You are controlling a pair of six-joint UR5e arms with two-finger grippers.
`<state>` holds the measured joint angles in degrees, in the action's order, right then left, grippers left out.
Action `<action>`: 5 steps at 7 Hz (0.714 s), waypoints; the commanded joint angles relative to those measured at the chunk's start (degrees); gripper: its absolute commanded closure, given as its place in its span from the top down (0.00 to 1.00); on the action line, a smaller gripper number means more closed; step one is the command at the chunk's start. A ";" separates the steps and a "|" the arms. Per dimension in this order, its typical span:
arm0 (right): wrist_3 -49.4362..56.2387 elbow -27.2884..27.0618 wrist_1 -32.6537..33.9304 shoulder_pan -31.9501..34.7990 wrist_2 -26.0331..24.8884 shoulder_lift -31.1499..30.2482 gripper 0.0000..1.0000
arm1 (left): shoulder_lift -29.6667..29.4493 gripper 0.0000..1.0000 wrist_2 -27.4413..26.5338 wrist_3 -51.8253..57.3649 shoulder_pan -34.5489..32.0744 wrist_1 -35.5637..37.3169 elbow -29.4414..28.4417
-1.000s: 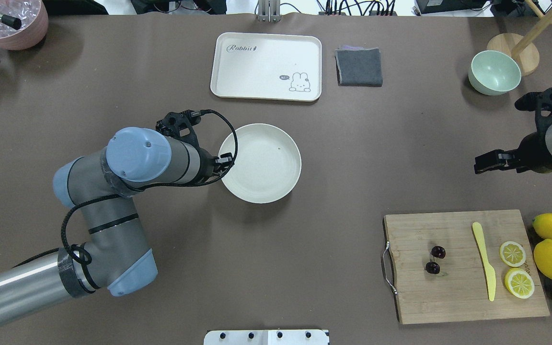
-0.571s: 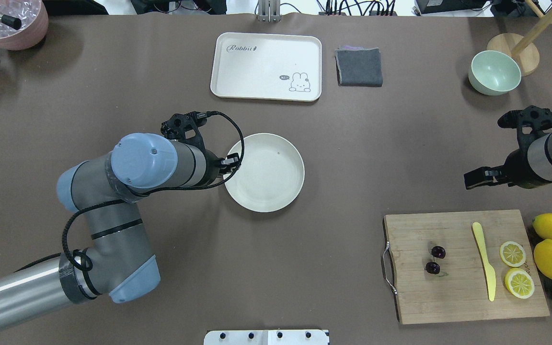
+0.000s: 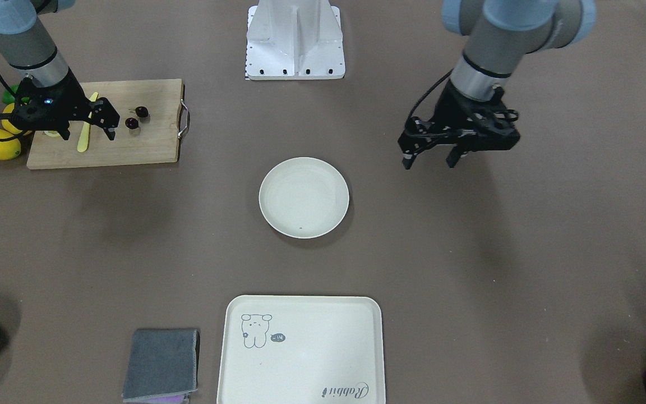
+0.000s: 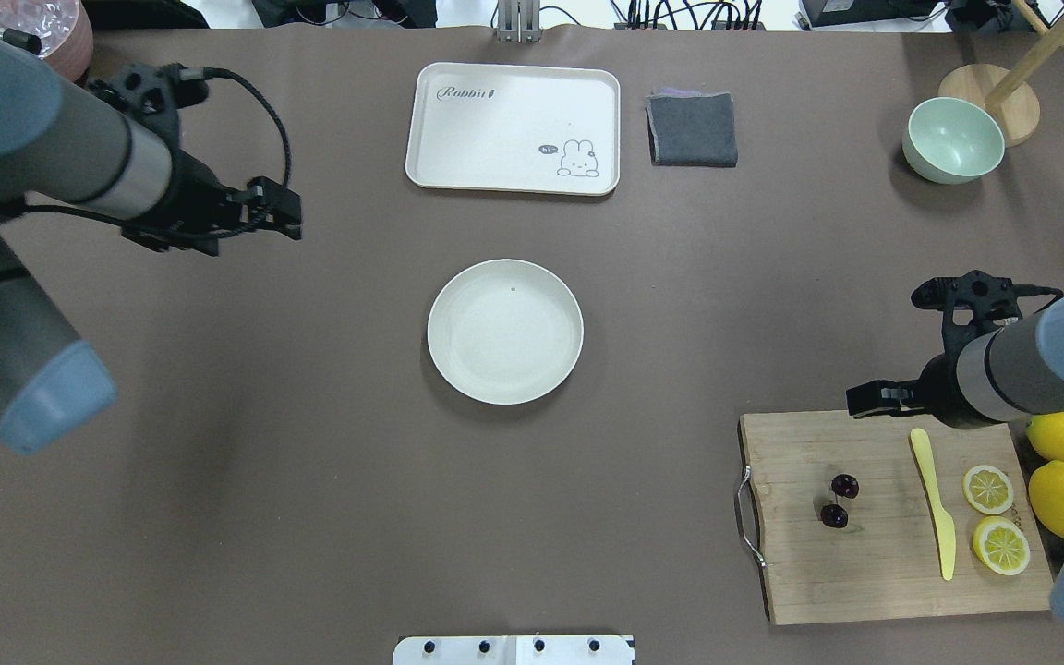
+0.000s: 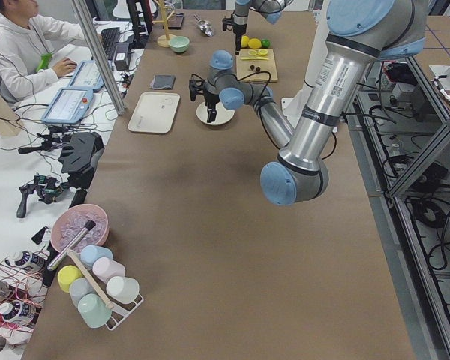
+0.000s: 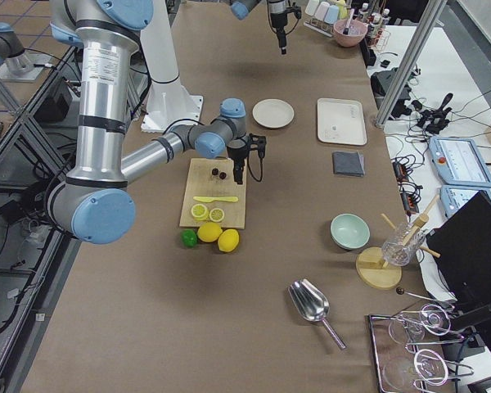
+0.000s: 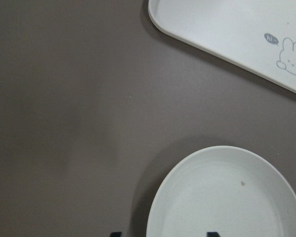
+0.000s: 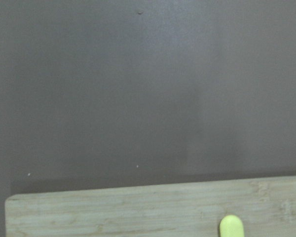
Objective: Place red cherry on plate
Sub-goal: 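Withdraw the left gripper while the right gripper moves over the cherries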
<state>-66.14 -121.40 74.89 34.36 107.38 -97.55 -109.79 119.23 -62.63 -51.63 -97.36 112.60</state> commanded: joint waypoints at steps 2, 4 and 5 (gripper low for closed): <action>-7.51 -1.73 -5.67 -11.82 -7.86 -1.84 0.99 | 13.43 0.98 12.08 30.92 -19.62 1.20 0.17; -7.51 -0.86 -7.21 -13.17 -8.33 -2.91 0.88 | 14.25 0.98 11.73 31.60 -20.09 0.94 -0.36; -7.25 0.28 -7.21 -13.26 -8.33 -2.65 0.79 | 14.86 0.98 11.73 34.21 -20.26 0.68 -1.76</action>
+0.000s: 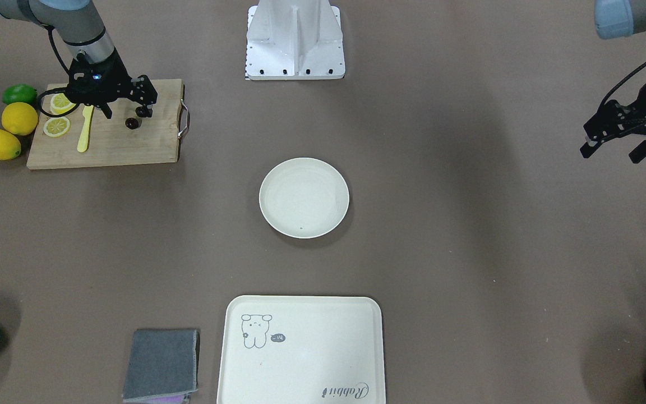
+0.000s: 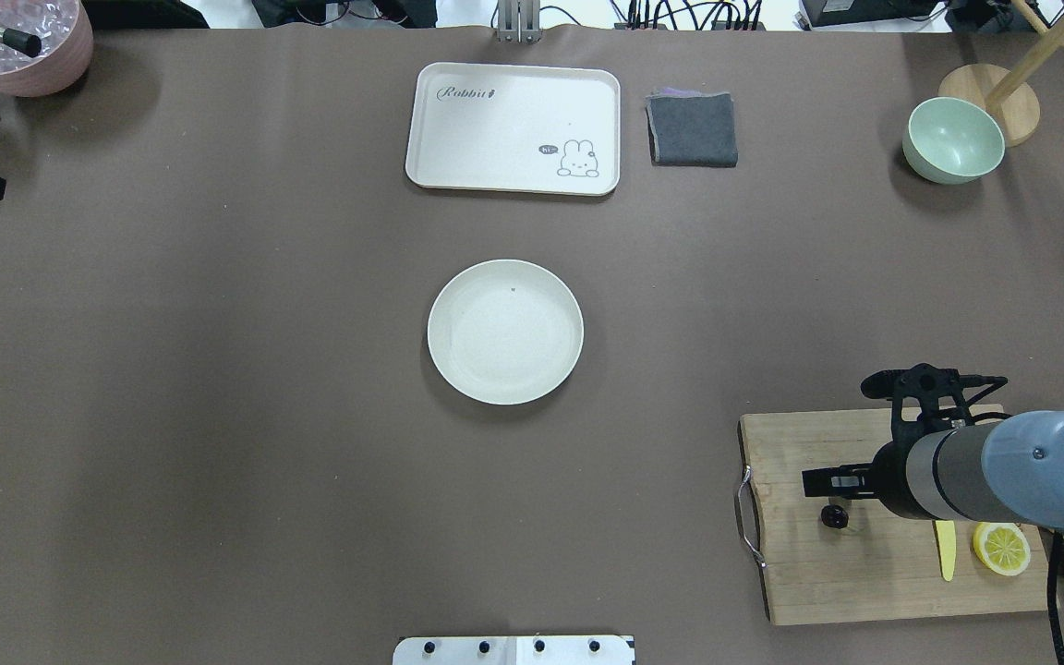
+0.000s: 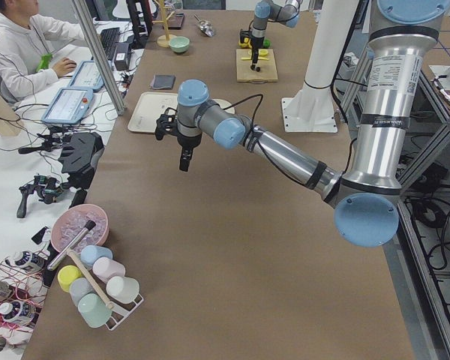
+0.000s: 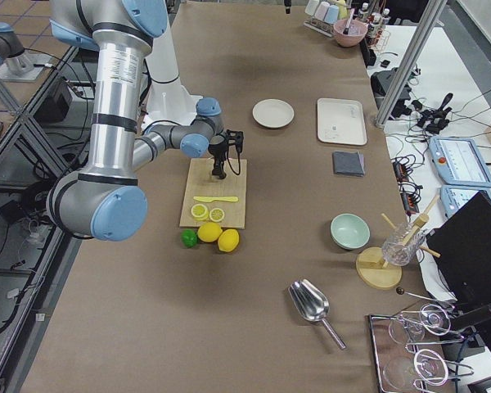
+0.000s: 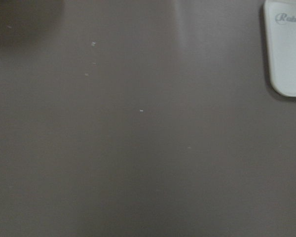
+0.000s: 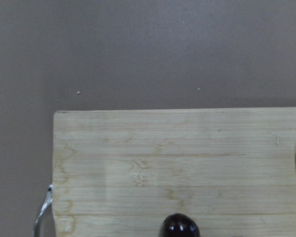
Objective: Place red cherry on plate
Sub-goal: 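Withdraw the left gripper while the right gripper moves over the cherries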
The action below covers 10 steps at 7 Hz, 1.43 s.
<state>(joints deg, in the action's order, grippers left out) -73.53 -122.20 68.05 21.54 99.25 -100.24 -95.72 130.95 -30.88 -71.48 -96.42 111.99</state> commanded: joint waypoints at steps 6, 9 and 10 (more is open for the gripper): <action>-0.03 2.76 -0.46 -0.72 -1.08 1.19 0.20 | 2.03 0.98 0.18 4.43 -1.82 -0.35 -1.07; 0.05 2.23 -0.37 -0.63 -1.00 1.18 0.10 | 2.12 0.98 0.35 4.43 -1.91 -0.35 -0.99; 0.06 -0.03 -0.20 0.50 -0.12 1.27 0.10 | 2.12 0.98 0.35 4.34 -2.08 -0.35 -0.98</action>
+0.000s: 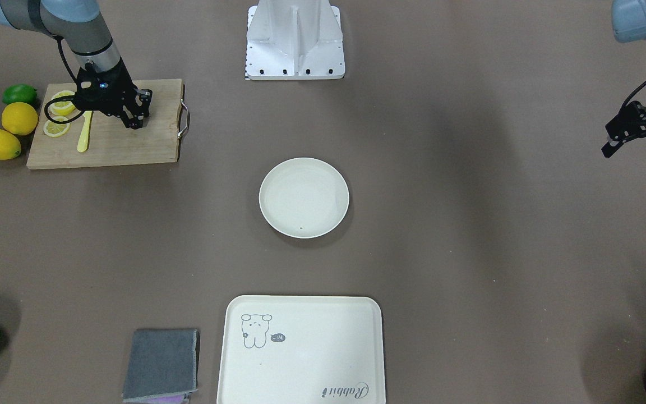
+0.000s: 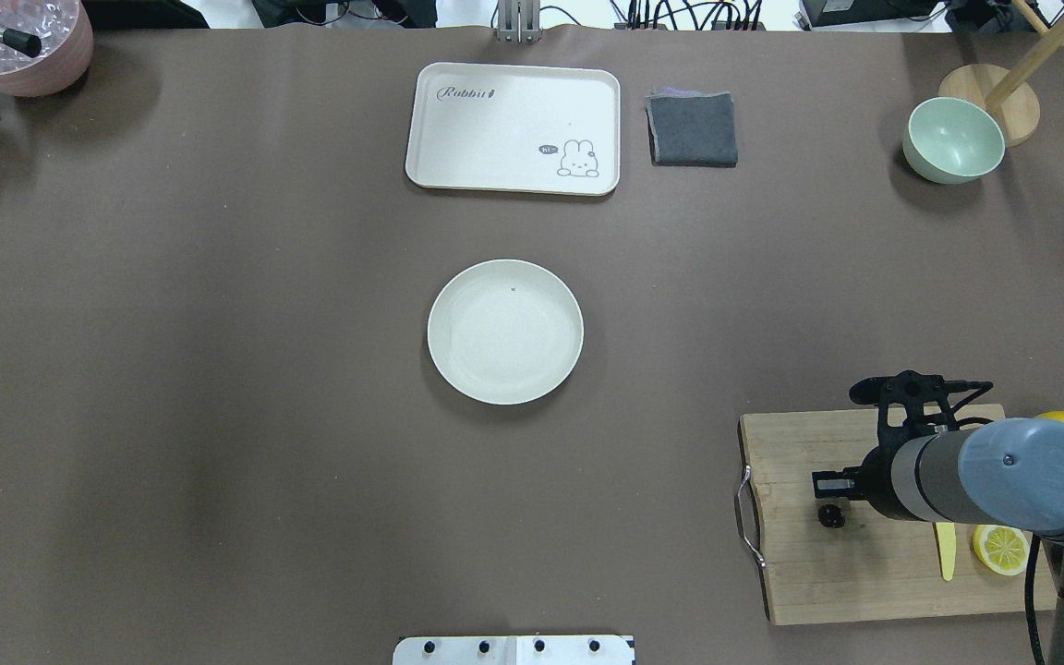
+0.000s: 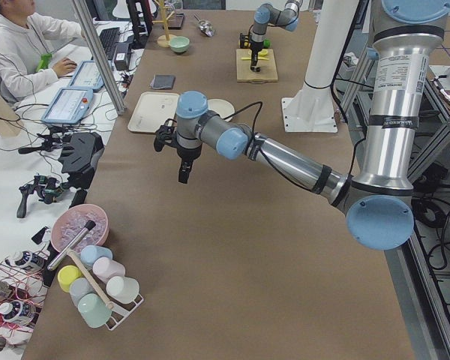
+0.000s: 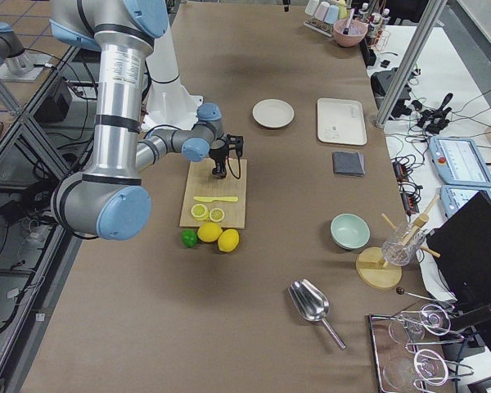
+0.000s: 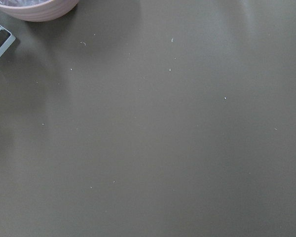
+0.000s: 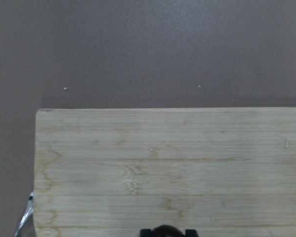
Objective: Place red cherry on plate
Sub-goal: 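Withdraw the left gripper while the right gripper moves over the cherries, then grasp the dark red cherries with the right gripper, then carry the cherries with the right gripper and lower them onto the plate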
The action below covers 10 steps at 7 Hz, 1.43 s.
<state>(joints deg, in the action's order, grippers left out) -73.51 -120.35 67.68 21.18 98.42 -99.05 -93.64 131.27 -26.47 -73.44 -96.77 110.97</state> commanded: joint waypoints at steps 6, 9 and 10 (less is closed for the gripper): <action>-2.15 0.70 27.48 5.80 4.59 33.61 0.10 | 1.27 0.98 0.21 10.93 -6.49 2.09 -2.06; -4.71 15.79 27.41 6.24 2.14 48.02 0.11 | 0.21 0.98 1.27 45.54 -24.49 16.06 -12.14; -6.98 20.81 26.72 6.42 1.35 52.16 0.11 | 0.39 0.98 1.18 46.76 -27.86 19.04 -12.79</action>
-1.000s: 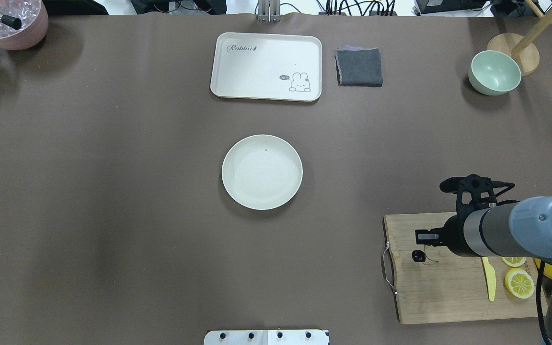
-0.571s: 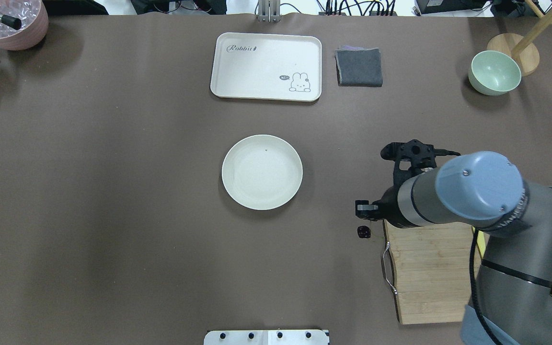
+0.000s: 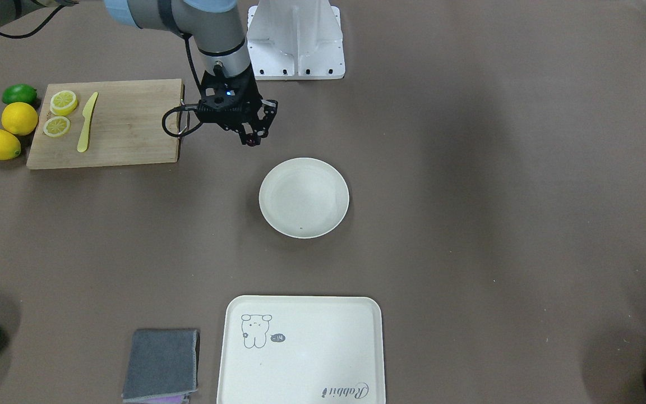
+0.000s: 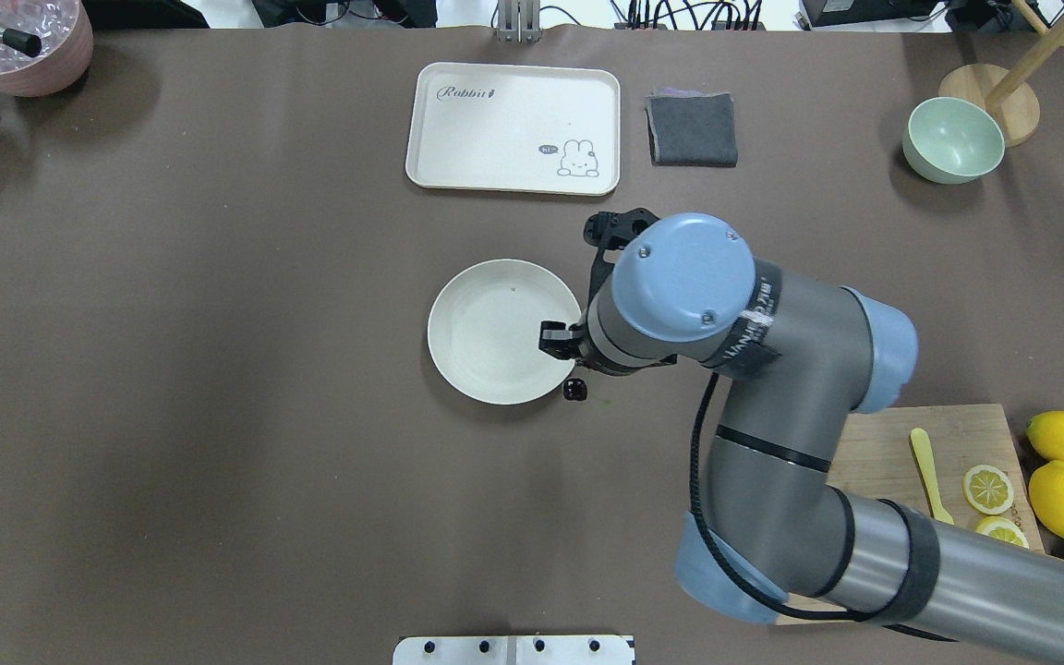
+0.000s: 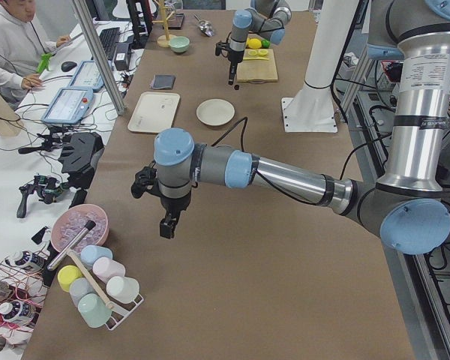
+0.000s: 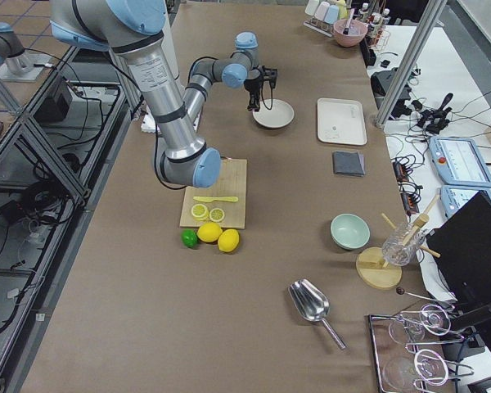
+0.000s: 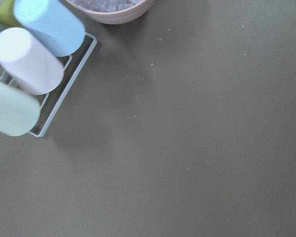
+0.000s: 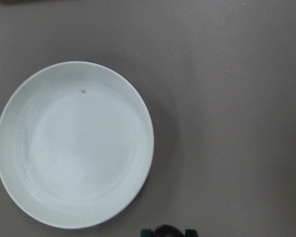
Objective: Place red cherry on plate
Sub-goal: 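Carry the cherries with the right gripper and lower them onto the plate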
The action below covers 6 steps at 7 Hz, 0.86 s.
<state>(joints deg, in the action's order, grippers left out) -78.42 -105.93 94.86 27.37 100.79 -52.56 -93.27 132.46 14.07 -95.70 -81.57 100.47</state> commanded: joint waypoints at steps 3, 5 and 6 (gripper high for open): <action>-2.35 21.60 -4.47 0.93 -4.27 15.37 0.12 | 6.16 0.98 0.26 6.23 -8.89 1.16 -1.86; -2.00 25.07 -8.72 0.32 -4.29 14.51 0.73 | 6.52 0.98 0.26 6.23 -8.89 0.36 -1.78; -1.91 24.55 -8.81 -0.73 -4.98 13.28 1.00 | 7.22 0.98 0.34 6.23 -8.89 0.27 -1.34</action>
<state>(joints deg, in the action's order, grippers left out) -80.56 -81.53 86.69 27.60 96.40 -38.23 -86.72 132.73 20.30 -104.56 -81.09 98.74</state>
